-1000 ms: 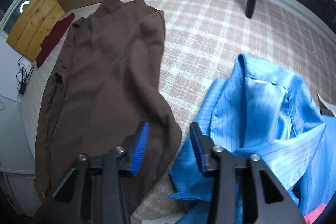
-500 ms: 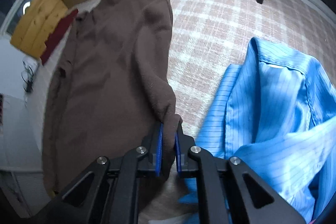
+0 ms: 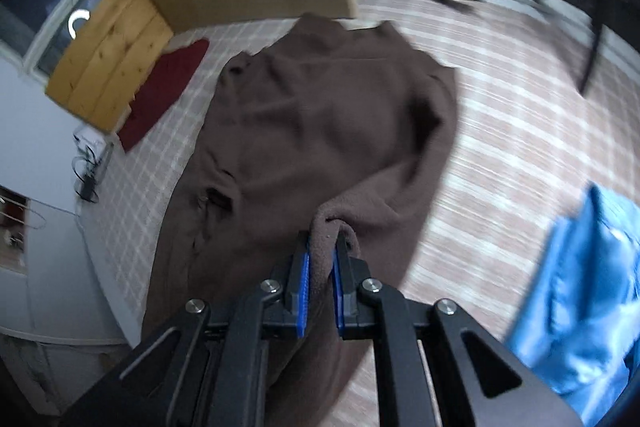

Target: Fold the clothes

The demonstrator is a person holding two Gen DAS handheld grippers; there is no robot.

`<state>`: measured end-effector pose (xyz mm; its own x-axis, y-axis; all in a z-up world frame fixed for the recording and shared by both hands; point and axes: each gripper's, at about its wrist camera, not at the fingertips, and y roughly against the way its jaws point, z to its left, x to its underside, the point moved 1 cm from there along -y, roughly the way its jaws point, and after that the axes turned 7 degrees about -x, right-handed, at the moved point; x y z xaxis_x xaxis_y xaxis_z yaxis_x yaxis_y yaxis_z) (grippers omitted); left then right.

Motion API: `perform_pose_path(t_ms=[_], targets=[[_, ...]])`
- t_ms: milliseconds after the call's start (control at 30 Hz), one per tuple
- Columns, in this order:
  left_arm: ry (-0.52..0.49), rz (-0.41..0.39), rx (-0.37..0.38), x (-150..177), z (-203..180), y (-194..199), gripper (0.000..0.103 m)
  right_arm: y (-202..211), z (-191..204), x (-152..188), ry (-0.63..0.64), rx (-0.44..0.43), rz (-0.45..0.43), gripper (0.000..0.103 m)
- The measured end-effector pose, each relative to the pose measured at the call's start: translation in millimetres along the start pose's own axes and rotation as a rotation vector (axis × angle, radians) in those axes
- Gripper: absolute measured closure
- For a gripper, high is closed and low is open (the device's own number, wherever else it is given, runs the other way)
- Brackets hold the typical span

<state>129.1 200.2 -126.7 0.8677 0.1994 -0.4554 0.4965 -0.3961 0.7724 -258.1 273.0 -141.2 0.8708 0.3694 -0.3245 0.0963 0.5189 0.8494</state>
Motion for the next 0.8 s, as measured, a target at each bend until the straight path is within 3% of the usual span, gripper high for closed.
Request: perform_pose_path(t_ms=[300,400,500,567,600,700,800], targets=[[0.027,0.021,-0.136,0.4,44.0,-9.3,0.094,-72.4,30.4,-13.3,0.08,0.122,0.081,0.094],[0.032,0.044,-0.167,-1.5,49.6,-13.1,0.093,-80.1,33.0,-12.0,0.114,0.133,0.108,0.089],[0.025,0.039,-0.173,-5.4,45.1,-0.6,0.092,-56.7,38.2,-9.0,0.135,0.105,0.121,0.074],[-0.009,0.028,-0.187,-7.9,37.6,11.8,0.094,-16.7,34.3,1.1,0.147,0.112,0.041,0.063],[-0.038,0.024,-0.201,-8.9,32.5,16.8,0.094,4.2,32.2,6.6,0.153,0.116,-0.003,0.052],[-0.124,0.016,-0.231,-13.2,17.2,25.3,0.094,56.2,13.7,47.0,0.098,0.118,-0.133,0.049],[-0.181,0.018,-0.212,-19.8,8.1,15.6,0.094,58.8,5.4,94.9,0.077,0.049,-0.123,0.05]])
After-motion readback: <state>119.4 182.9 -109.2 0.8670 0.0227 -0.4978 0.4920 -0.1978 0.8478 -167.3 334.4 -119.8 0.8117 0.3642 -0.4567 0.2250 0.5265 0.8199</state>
